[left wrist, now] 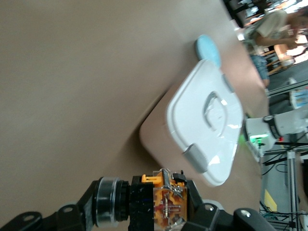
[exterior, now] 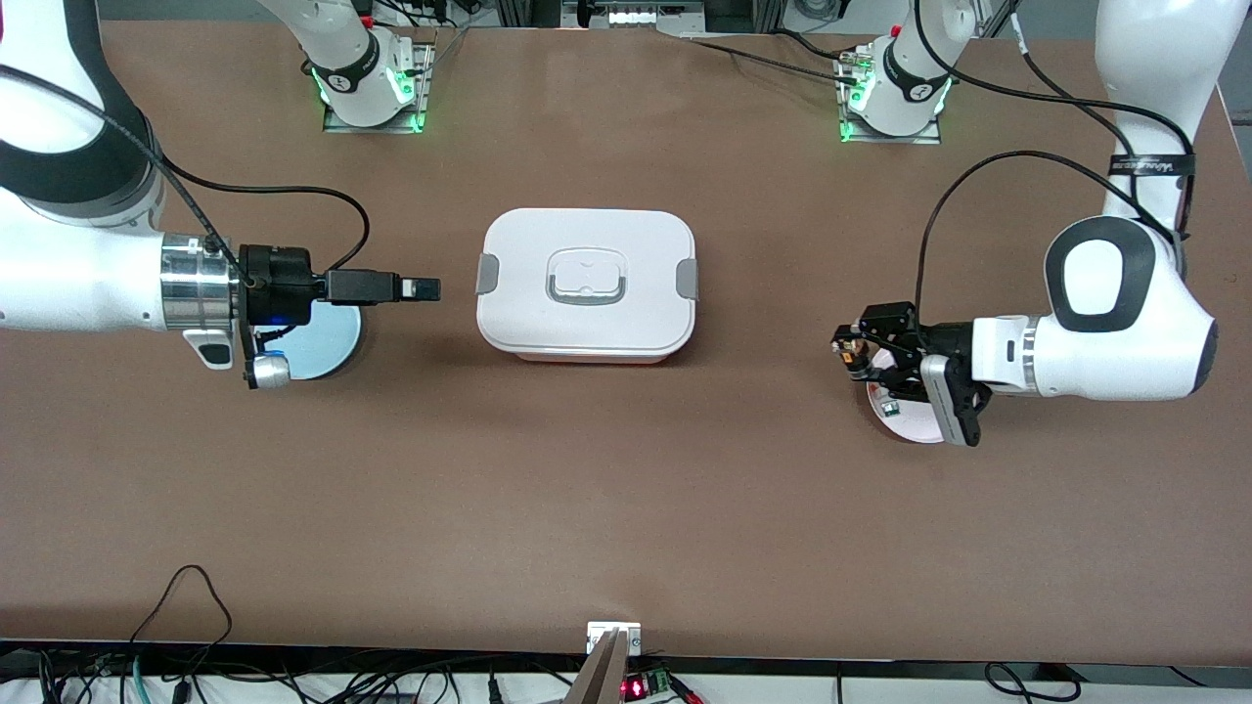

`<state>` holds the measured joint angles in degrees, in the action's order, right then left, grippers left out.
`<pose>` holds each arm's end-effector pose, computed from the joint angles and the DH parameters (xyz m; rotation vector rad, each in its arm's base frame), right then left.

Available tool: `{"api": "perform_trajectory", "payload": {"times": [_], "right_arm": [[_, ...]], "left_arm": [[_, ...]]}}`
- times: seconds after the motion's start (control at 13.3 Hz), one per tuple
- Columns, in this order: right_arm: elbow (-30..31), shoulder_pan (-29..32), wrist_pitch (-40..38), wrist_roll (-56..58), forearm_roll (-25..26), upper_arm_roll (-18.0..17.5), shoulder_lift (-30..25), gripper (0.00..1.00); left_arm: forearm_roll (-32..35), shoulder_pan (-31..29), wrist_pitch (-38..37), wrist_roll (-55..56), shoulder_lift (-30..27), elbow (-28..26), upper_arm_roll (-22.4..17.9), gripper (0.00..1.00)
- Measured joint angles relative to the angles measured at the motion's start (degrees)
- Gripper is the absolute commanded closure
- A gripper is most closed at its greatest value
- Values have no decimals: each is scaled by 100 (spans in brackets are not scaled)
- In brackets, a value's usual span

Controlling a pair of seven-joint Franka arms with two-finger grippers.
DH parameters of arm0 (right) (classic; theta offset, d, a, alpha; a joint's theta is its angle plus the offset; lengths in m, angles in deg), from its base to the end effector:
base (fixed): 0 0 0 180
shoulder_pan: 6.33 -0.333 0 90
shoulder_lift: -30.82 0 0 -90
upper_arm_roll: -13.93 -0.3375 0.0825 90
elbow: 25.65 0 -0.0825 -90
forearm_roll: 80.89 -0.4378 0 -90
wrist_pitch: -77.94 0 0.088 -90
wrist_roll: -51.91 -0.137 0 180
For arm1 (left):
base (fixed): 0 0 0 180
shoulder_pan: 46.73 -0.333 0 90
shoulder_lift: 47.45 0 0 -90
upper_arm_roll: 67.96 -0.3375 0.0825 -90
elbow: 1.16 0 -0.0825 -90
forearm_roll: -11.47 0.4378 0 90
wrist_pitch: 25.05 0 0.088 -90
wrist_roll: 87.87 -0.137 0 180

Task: Transfer orange switch to right arm and place
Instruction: 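Carry the switch toward the right gripper above the white box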

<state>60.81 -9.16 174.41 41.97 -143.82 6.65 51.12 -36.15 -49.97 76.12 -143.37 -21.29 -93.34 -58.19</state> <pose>0.6911 0.2245 0.4957 -2.0185 0.2524 0.4017 0.6975 -0.1537 0.3517 2.0746 -0.8466 0.1217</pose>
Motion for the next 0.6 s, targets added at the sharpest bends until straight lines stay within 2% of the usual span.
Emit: {"api": "perform_trajectory", "payload": {"times": [0.15, 0.45, 0.6], "right_arm": [[6, -27, 20, 66, -340, 0, 128, 0], [55, -124, 144, 238, -1032, -3, 347, 0], [86, -233, 349, 430, -1365, -6, 503, 0]], "left_arm": [[-590, 11, 0, -492, 2, 0, 219, 83], [-2000, 194, 6, -2055, 159, -3, 333, 83], [-2563, 443, 237, -2883, 319, -3, 356, 84]]}}
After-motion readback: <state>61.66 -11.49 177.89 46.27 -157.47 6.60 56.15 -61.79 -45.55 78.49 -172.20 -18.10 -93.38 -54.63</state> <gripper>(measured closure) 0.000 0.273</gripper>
